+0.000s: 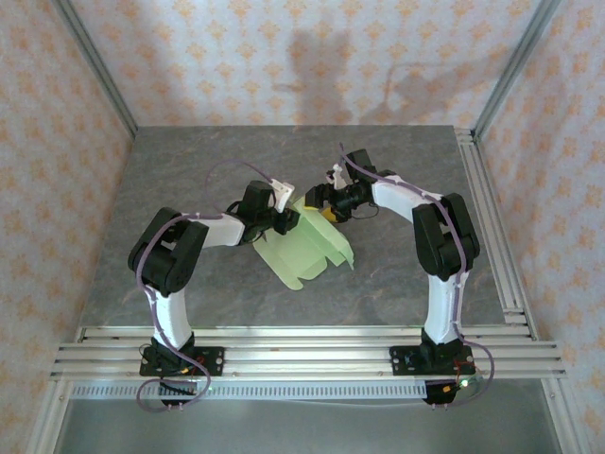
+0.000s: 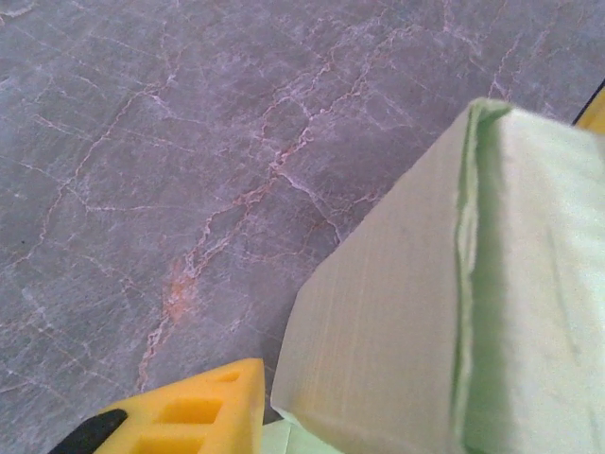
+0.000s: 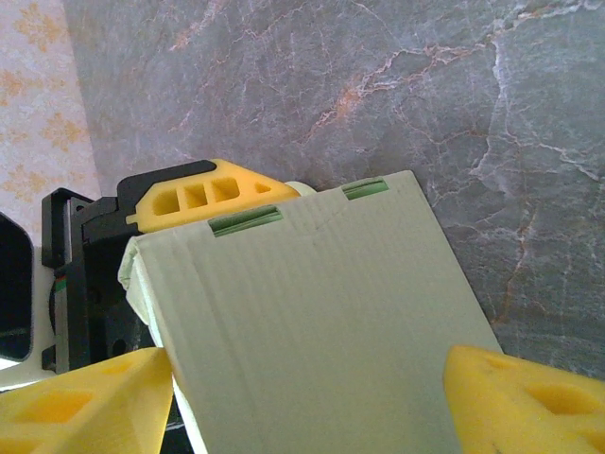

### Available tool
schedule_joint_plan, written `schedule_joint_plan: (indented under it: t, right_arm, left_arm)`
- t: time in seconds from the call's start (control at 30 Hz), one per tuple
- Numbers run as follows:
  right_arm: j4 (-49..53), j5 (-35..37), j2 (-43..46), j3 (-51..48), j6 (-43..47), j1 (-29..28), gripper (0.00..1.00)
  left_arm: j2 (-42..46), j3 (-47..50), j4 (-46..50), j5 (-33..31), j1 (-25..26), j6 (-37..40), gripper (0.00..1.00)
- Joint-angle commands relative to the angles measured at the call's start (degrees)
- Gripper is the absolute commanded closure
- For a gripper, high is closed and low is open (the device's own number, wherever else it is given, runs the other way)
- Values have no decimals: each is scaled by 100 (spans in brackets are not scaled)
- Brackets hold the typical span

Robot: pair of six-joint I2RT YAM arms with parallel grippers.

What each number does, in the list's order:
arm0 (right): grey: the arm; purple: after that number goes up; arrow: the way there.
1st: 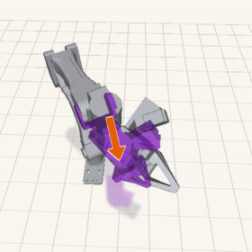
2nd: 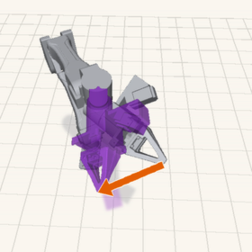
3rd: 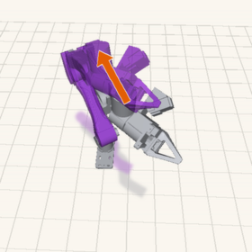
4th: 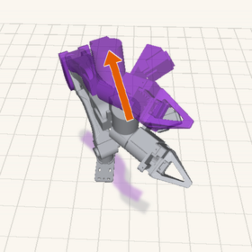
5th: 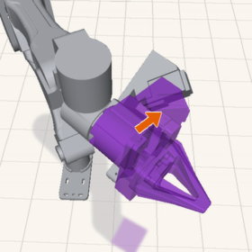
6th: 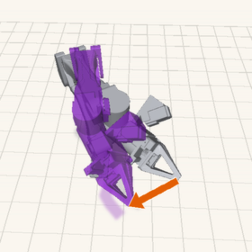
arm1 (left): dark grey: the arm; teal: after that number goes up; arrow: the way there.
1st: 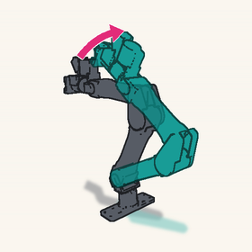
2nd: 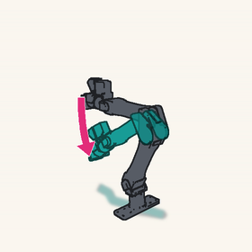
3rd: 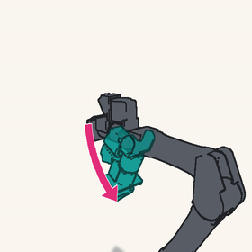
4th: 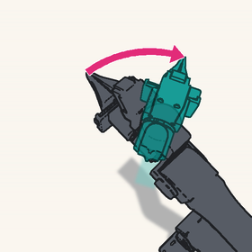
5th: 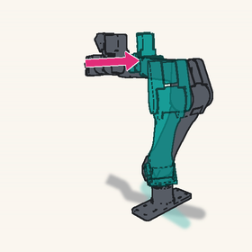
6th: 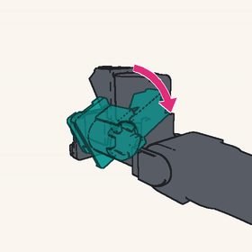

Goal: Fold the paper box

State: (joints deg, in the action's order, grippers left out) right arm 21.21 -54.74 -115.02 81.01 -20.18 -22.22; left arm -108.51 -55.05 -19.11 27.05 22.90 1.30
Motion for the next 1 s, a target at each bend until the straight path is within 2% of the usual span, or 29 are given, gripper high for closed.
schedule_joint_plan:
  t: [0.0, 0.2, 0.37, 0.6, 0.87, 0.97]
  right_arm:
    - [65, -1, -111, 35, -135, -33, 25]
    - [50, 6, -118, -14, -152, -37, 25]
    - [2, -10, -98, -63, -188, -36, 26]
    - [-163, 82, 129, -152, -164, -25, 25]
    - [-1021, 366, 1008, -682, -560, 334, 21]
    - [-978, 530, 1217, -790, -597, 556, 21]
  left_arm:
    - [-220, -235, -95, 194, 22, -15, 76]
    - [-232, -384, 92, 248, 95, 0, 77]
    - [-234, -393, 171, 225, 102, -24, 90]
    - [-127, -365, 448, 254, 102, 115, 99]
    - [296, -280, 791, 576, 100, 380, 100]
    - [395, -279, 826, 705, 99, 408, 100]
